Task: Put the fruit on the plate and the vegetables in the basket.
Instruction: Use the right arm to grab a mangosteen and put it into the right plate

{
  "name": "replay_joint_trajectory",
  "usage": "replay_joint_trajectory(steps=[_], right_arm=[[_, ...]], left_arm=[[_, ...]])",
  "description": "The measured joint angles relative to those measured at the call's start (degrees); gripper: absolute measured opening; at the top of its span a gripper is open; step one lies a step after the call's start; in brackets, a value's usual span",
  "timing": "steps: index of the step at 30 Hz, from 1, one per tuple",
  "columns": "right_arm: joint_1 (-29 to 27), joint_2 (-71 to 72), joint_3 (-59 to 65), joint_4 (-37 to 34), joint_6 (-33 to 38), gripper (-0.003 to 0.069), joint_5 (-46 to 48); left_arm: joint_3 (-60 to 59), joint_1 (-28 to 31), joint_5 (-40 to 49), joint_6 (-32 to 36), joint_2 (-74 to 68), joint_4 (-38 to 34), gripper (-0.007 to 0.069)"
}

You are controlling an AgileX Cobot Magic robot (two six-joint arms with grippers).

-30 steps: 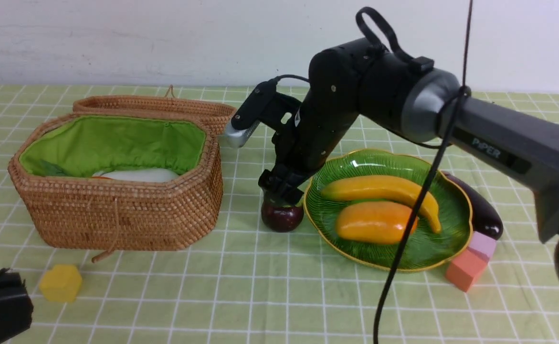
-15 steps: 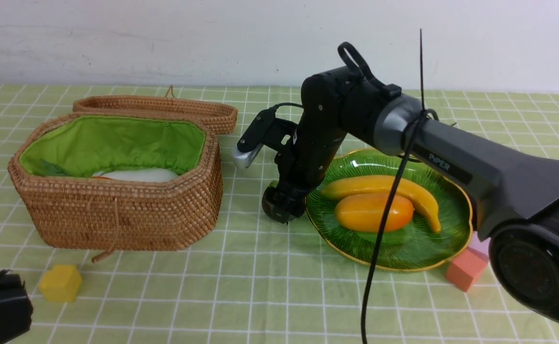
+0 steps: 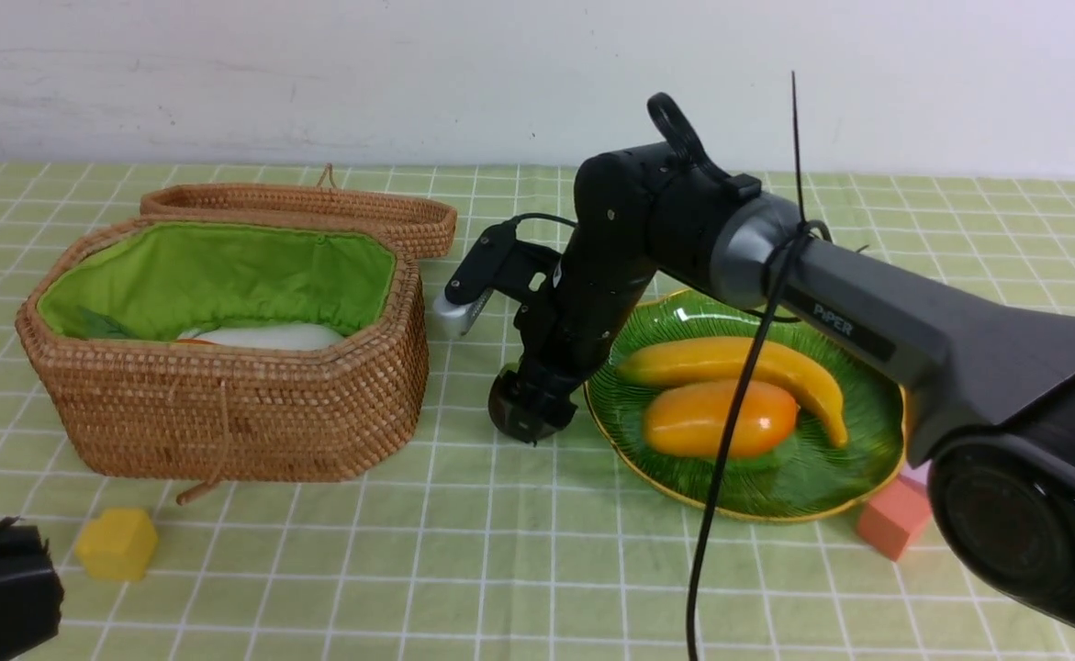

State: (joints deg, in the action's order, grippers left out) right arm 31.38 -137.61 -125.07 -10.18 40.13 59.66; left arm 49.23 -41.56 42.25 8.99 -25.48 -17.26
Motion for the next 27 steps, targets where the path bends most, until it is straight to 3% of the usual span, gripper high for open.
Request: replay_joint_trajectory(steps=[14, 17, 27], right_arm=[[0.71, -0.28, -1.32, -0.58, 0.0, 0.0567, 2.05], [0.82, -1.05, -4.7, -0.79, -2.89, 0.0567, 9.12], [0.82, 3.96, -12.57, -0.86, -19.6, 0.0567, 11.62]], left_arm=[[0.0, 0.0, 0.67, -0.11, 0.0, 0.22, 0.0038], [0.0, 0.0, 1.06, -0.11, 0.0, 0.62, 0.0039], [0.0, 0.0, 1.08, -0.11, 0.0, 2.01, 0.0039]])
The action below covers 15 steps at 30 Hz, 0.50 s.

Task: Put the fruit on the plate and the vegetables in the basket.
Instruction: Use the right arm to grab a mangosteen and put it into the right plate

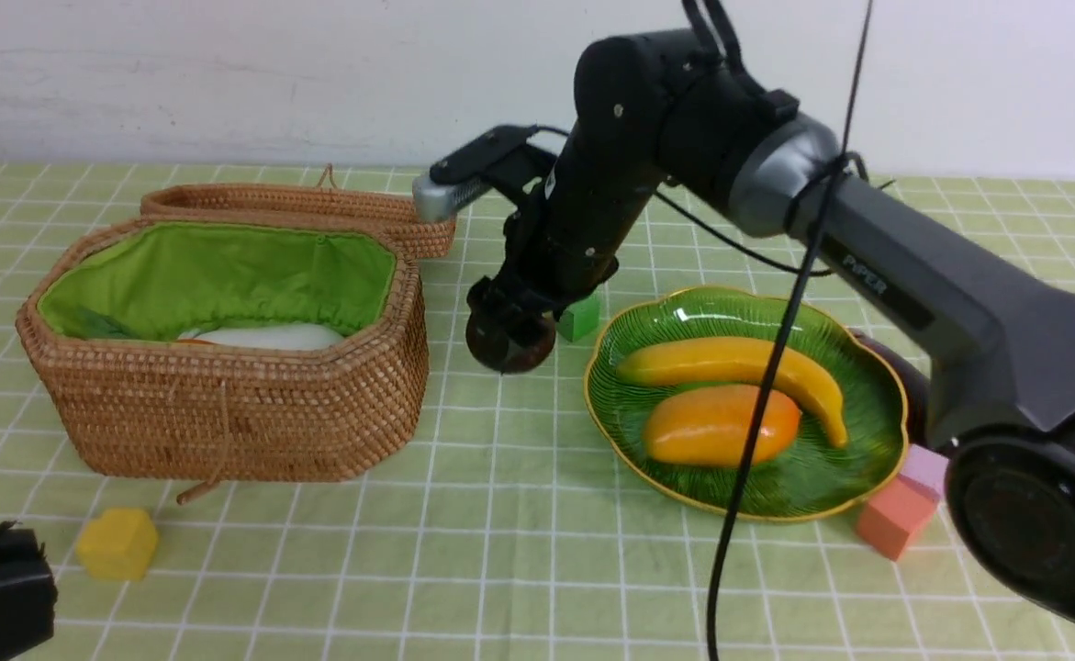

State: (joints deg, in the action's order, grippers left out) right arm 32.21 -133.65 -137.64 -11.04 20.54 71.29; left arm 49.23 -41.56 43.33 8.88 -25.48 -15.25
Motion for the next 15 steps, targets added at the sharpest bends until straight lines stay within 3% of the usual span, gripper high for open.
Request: replay_joint_trajectory(steps=[4, 9, 15], right_arm=[[0.0, 6.43, 2.18, 1.33, -6.75, 0.0567, 0.05], [-0.58, 18.7, 14.76, 9.15, -10.92, 0.0567, 0.13], [-7.26, 29.96, 33.33, 11.78, -15.73, 0.0567, 0.17]], left_arm=[[0.0, 0.0, 0.0, 0.0, 0.0, 0.16, 0.0039], [0.0, 0.0, 0.12, 0.17, 0.0, 0.16, 0.0039], [0.0, 0.0, 2.64, 4.42, -0.45, -2.68, 0.0039]])
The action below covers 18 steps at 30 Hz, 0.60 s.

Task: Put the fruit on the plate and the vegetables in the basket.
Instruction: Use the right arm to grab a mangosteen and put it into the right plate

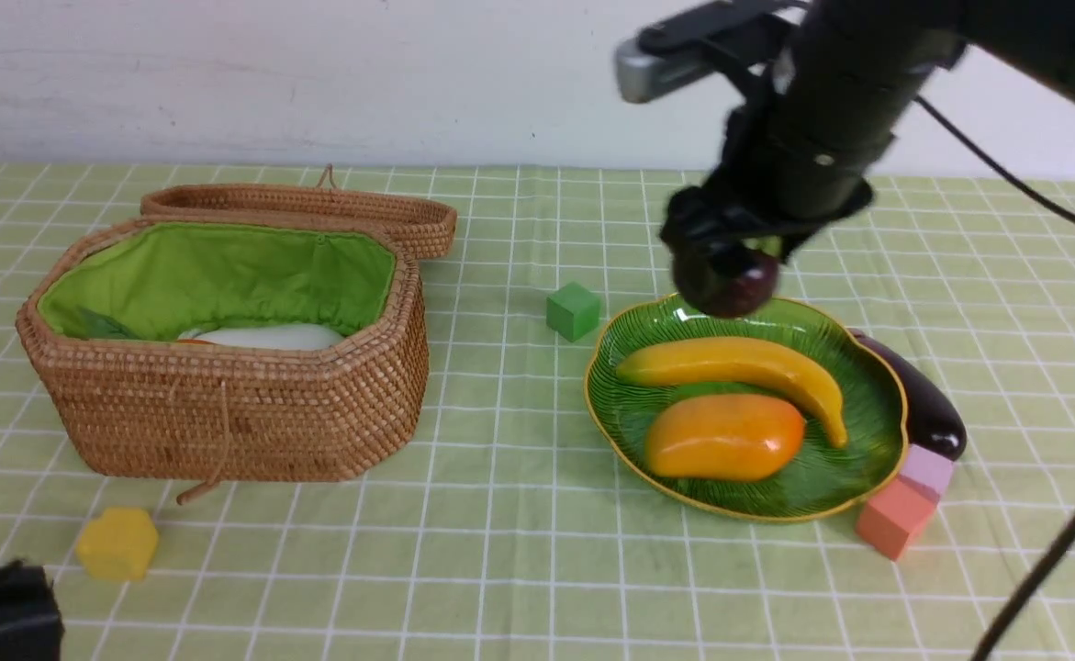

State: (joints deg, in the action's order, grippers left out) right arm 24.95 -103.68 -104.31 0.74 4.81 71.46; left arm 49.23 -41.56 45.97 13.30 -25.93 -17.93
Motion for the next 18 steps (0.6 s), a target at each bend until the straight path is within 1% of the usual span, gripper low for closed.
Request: replay_joint_trajectory(steps=[4, 7, 11, 18], right_arm=[[-6.67, 2.99, 10.41, 0.18, -3.46, 0.0567, -0.47], [-9.57, 2.84, 15.64, -1.55, -4.49, 0.0567, -3.86], [-10.31, -0.37, 19.78, -3.18, -4.81, 0.0567, -9.41], [-10.33, -4.84, 20.02, -4.05, -4.81, 0.0567, -14.96]], left_arm=[[0.0, 0.0, 2.97, 6.12, -1.7, -5.91, 0.0039], [0.0, 0.0, 3.28, 10.11, -2.28, -9.54, 0.0039], [0.0, 0.0, 1.81, 12.51, -2.34, -11.97, 0.0039], [0.0, 0.0, 1.99, 12.69, -2.34, -12.3, 0.0039]])
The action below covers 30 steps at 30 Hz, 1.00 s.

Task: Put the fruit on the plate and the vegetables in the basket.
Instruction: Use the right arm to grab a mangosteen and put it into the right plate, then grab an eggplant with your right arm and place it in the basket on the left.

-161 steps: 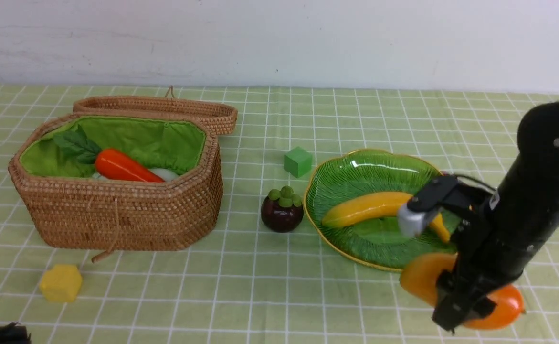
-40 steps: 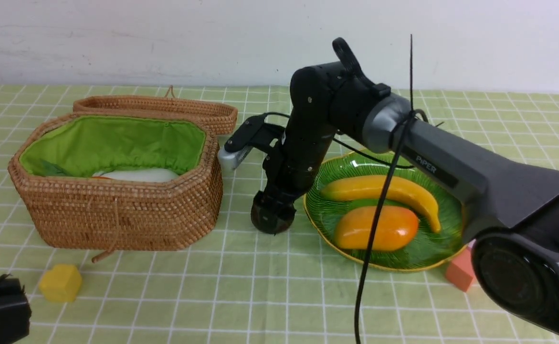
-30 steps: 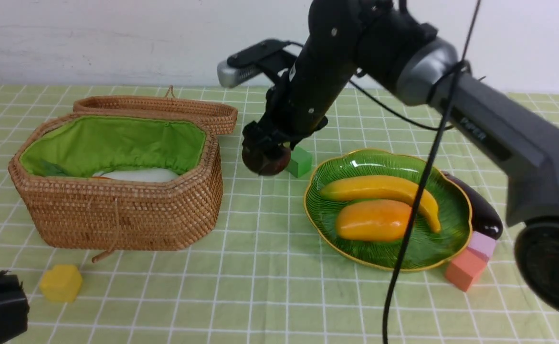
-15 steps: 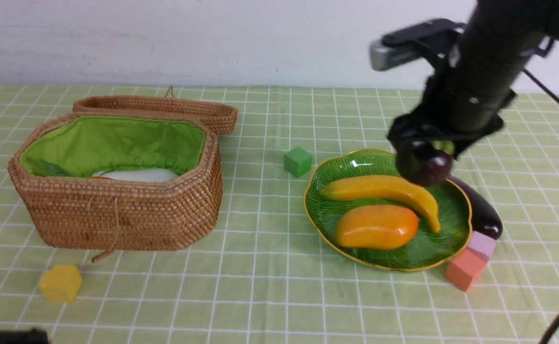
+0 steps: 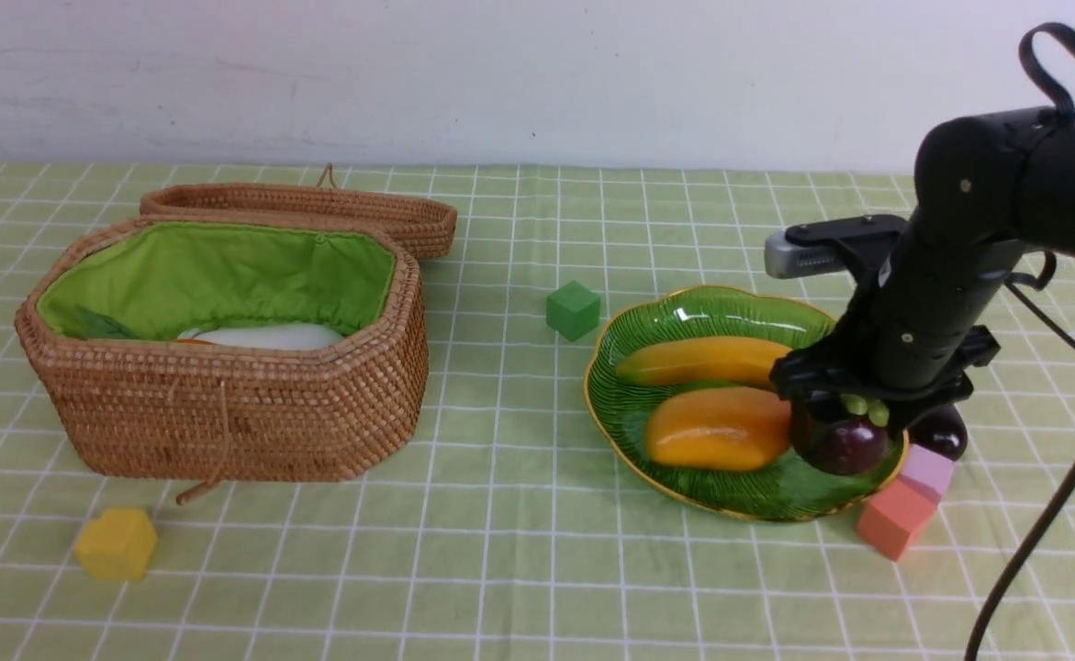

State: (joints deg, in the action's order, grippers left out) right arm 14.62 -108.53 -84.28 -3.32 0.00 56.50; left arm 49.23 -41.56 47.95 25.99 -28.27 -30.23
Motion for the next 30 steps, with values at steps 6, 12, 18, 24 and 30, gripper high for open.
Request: replay_joint_trajectory(steps=[6, 12, 18, 24, 30], right_arm=[[0.0, 0.01, 0.0, -0.5, 0.0, 0.0584, -0.27], [0.0, 3.02, -0.64, -0.64, 0.0, 0.0677, 2.01], [0.0, 9.69, -2.17, 0.62, 0.0, 0.0591, 5.54], [-2.57, 13.55, -2.47, 11.22, -4.3, 0.0391, 7.3], [-11.58, 8.86, -2.47, 9.05, -4.88, 0.0362, 6.95]], left_arm=[[0.0, 0.0, 0.25, -0.25, 0.0, 0.0, 0.0039], [0.0, 0.0, 0.25, -0.24, 0.0, 0.0, 0.0039], [0.0, 0.0, 0.25, -0.24, 0.0, 0.0, 0.0039], [0.0, 0.0, -0.17, -0.24, 0.0, 0.0, 0.0039], [0.0, 0.0, -1.29, -0.48, 0.0, 0.18, 0.0039]])
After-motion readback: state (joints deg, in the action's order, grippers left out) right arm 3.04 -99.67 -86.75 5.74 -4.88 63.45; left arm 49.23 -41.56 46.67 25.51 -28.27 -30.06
